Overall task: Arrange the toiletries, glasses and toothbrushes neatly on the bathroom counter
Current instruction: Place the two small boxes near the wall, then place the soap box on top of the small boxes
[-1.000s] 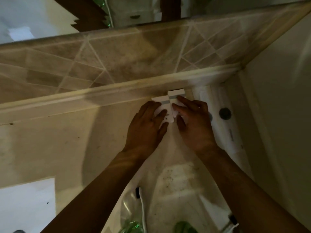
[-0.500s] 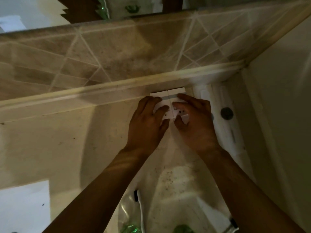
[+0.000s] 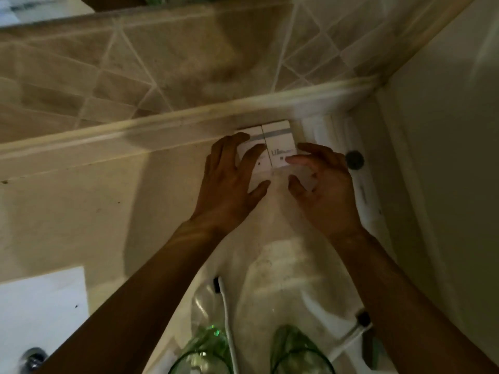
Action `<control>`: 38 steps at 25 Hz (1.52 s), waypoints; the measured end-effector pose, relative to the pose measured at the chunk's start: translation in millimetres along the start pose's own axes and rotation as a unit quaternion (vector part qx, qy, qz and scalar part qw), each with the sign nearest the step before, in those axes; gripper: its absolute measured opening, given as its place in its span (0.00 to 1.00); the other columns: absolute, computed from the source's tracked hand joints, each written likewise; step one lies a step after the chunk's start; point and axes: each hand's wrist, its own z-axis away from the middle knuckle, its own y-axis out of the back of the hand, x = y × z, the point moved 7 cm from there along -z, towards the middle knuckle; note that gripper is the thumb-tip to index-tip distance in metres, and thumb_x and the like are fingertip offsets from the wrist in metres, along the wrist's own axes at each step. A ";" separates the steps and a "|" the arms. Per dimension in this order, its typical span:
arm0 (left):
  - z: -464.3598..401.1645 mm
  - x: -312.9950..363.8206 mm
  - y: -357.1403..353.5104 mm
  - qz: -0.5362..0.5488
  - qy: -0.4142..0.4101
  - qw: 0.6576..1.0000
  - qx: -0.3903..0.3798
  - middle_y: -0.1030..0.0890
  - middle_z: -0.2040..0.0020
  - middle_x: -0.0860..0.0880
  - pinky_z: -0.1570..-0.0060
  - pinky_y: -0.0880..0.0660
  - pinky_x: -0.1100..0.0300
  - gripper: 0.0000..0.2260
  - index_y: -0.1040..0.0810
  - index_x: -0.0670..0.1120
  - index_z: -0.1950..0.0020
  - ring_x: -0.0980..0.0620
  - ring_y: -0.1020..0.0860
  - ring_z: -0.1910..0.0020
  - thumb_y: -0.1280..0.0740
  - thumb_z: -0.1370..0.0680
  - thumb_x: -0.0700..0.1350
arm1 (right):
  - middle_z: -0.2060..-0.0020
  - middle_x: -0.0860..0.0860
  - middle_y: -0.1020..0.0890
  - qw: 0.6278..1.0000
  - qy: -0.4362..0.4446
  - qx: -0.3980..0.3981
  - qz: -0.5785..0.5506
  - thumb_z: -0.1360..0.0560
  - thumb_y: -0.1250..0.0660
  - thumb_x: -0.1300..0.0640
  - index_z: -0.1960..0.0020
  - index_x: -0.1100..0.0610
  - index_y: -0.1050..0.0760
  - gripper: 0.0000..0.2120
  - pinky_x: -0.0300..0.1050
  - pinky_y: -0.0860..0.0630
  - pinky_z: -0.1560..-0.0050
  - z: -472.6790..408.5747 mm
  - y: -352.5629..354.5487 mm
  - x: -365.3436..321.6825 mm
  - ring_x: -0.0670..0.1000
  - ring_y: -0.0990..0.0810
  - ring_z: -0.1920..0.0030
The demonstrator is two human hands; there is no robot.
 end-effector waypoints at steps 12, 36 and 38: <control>120.9 92.0 45.6 0.155 -0.076 0.975 -0.140 0.19 0.55 0.48 0.55 0.23 0.56 0.07 0.17 0.45 0.48 0.53 0.21 0.58 0.32 0.24 0.38 | 0.54 0.47 0.20 0.994 -0.097 -0.004 -0.048 0.27 0.30 0.65 0.51 0.51 0.18 0.11 0.39 0.22 0.55 205.8 76.1 43.4 0.44 0.20 0.58; 283.8 207.9 -54.5 0.382 0.273 0.841 -0.268 0.17 0.45 0.45 0.50 0.20 0.49 0.14 0.19 0.50 0.46 0.47 0.17 0.50 0.30 0.31 0.40 | 0.32 0.58 0.29 0.945 -0.313 0.038 -0.083 0.25 0.31 0.51 0.26 0.56 0.34 0.30 0.43 0.31 0.39 356.1 73.2 120.8 0.57 0.26 0.35; 292.3 200.3 -36.1 0.434 0.323 0.807 -0.237 0.17 0.48 0.47 0.55 0.21 0.57 0.14 0.21 0.48 0.43 0.51 0.18 0.55 0.30 0.27 0.34 | 0.40 0.54 0.21 0.940 -0.313 0.079 -0.110 0.23 0.32 0.54 0.31 0.55 0.27 0.21 0.45 0.27 0.42 355.7 83.0 116.0 0.54 0.21 0.41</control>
